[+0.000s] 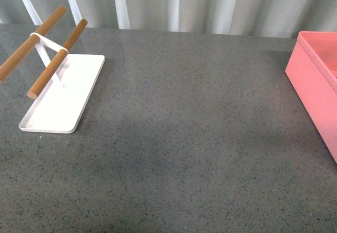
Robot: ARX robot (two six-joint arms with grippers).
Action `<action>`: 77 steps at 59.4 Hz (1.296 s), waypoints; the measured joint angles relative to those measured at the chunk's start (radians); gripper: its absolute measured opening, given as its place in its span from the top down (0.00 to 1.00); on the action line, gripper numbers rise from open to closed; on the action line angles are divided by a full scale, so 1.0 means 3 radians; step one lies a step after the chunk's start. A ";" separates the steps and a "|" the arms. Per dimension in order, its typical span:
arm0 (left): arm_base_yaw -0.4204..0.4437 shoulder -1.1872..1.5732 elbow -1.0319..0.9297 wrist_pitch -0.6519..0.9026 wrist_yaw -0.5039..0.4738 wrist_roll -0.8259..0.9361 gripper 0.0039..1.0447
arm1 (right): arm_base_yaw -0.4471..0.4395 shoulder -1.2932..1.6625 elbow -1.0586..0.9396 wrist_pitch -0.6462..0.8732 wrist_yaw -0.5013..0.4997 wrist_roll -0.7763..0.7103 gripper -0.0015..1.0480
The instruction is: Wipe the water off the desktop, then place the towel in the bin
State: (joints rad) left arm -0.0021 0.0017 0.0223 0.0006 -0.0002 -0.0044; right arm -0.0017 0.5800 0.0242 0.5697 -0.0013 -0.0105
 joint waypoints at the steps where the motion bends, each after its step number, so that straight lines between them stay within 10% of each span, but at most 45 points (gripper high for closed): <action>1: 0.0000 0.0001 0.0000 0.0000 0.0000 0.0000 0.06 | 0.0000 -0.0020 -0.0001 -0.0018 0.0000 0.0000 0.97; 77: 0.0000 -0.0001 0.0000 -0.0001 0.0000 0.0000 0.06 | 0.0000 -0.1919 -0.0003 -0.1893 0.0001 0.0003 0.97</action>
State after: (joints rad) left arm -0.0021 0.0013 0.0223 0.0002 -0.0002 -0.0044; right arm -0.0017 0.0044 0.0235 0.0017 -0.0010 -0.0097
